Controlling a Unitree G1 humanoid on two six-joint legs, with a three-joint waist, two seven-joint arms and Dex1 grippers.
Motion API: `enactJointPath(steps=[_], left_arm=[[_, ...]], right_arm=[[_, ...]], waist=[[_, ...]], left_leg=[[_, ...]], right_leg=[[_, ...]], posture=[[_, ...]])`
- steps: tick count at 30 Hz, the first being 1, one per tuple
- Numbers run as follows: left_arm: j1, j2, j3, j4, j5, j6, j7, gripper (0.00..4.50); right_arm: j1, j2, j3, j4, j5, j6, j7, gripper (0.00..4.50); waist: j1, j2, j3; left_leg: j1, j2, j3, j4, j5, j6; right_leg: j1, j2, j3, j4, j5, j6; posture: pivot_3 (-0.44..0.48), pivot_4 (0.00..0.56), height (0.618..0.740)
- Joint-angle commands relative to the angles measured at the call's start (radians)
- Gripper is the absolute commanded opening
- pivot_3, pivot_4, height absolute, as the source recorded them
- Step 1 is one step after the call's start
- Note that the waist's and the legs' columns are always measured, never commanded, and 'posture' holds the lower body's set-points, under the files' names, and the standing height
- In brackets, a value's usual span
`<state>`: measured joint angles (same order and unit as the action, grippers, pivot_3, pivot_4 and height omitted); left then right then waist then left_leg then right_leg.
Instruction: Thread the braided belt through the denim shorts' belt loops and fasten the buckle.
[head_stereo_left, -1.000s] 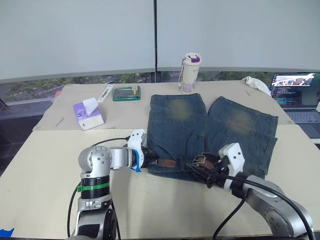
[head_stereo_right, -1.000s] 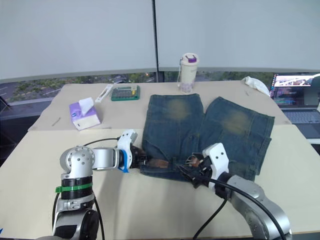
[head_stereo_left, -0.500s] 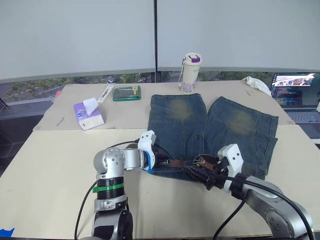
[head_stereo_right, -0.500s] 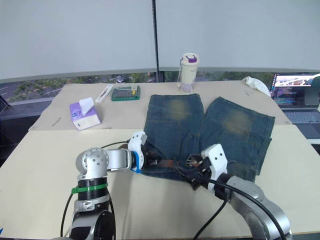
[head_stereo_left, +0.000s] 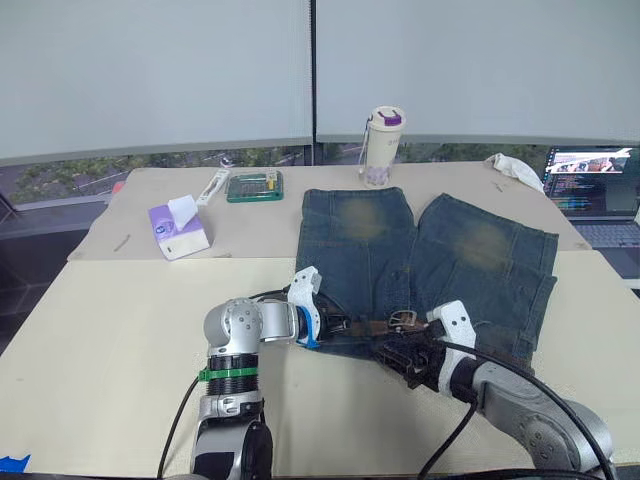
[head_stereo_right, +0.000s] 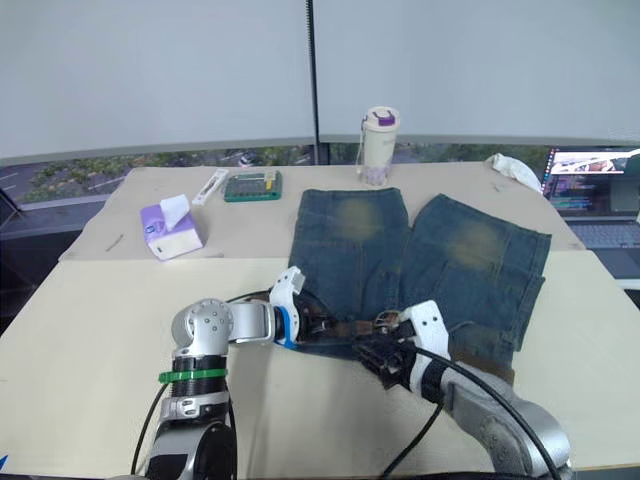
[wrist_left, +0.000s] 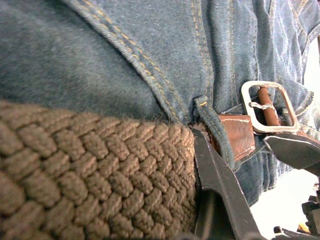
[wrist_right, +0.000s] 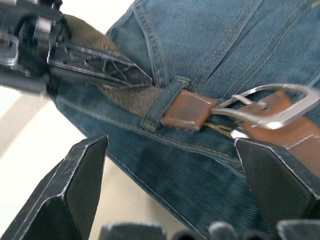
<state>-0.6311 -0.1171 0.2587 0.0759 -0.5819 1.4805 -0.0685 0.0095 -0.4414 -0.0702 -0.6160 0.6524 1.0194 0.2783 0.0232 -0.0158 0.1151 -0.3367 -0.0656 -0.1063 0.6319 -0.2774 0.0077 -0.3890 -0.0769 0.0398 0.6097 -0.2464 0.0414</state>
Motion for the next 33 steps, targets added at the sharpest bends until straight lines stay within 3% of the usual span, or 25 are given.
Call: enactJointPath(steps=[1, 10, 13, 23, 26, 33], left_arm=[[-0.013, 0.003, -0.03, 0.019, 0.005, -0.019, -0.028, 0.0], [-0.005, 0.008, -0.048, 0.032, 0.013, -0.044, -0.056, 0.0], [-0.006, 0.008, -0.048, 0.032, 0.014, -0.048, -0.058, 0.0], [-0.002, -0.002, -0.033, 0.024, 0.019, -0.052, -0.065, 0.0], [-0.002, -0.004, -0.025, 0.021, 0.015, -0.053, -0.071, 0.0], [0.026, 0.085, -0.112, -0.004, 0.009, -0.096, -0.191, 2.43]], right_arm=[[-0.019, 0.034, -0.026, -0.013, 0.037, 0.036, -0.026, 4.46], [-0.087, 0.218, -0.101, 0.062, 0.116, 0.086, -0.123, 4.46], [-0.104, 0.241, -0.136, 0.074, 0.15, 0.098, -0.141, 3.65], [-0.122, 0.225, -0.146, 0.074, 0.195, 0.128, -0.148, 0.16], [-0.113, 0.222, -0.156, 0.059, 0.206, 0.135, -0.153, 0.04], [-0.122, 0.17, -0.279, 0.009, 0.312, 0.17, -0.191, 0.0]], waist=[[0.0, 0.0, 0.0], [-0.001, 0.005, -0.003], [-0.002, 0.006, -0.004], [-0.008, 0.007, -0.005], [-0.009, 0.007, -0.005], [-0.011, 0.008, -0.005]], left_leg=[[0.0, 0.0, 0.0, 0.0, 0.0, 0.0], [0.0, -0.001, 0.0, 0.0, 0.0, 0.0], [0.0, -0.001, 0.0, 0.0, 0.0, 0.001], [0.0, -0.001, -0.001, 0.0, -0.001, 0.002], [0.0, -0.001, -0.001, 0.0, -0.001, 0.002], [0.0, -0.001, -0.001, 0.0, -0.001, 0.002]], right_leg=[[0.0, 0.0, 0.0, 0.0, 0.0, 0.0], [0.0, 0.0, 0.0, 0.001, 0.0, 0.0], [0.0, 0.0, 0.0, 0.001, 0.0, 0.0], [0.0, 0.001, -0.001, 0.001, 0.0, 0.0], [0.0, 0.0, -0.001, 0.001, 0.0, 0.0], [-0.001, 0.001, 0.0, 0.001, 0.0, 0.0]], posture=[[0.0, 0.15, 0.74], [0.0, 0.15, 0.74], [0.0, 0.15, 0.74], [0.0, 0.15, 0.74], [0.0, 0.15, 0.74], [0.0, 0.15, 0.74]])
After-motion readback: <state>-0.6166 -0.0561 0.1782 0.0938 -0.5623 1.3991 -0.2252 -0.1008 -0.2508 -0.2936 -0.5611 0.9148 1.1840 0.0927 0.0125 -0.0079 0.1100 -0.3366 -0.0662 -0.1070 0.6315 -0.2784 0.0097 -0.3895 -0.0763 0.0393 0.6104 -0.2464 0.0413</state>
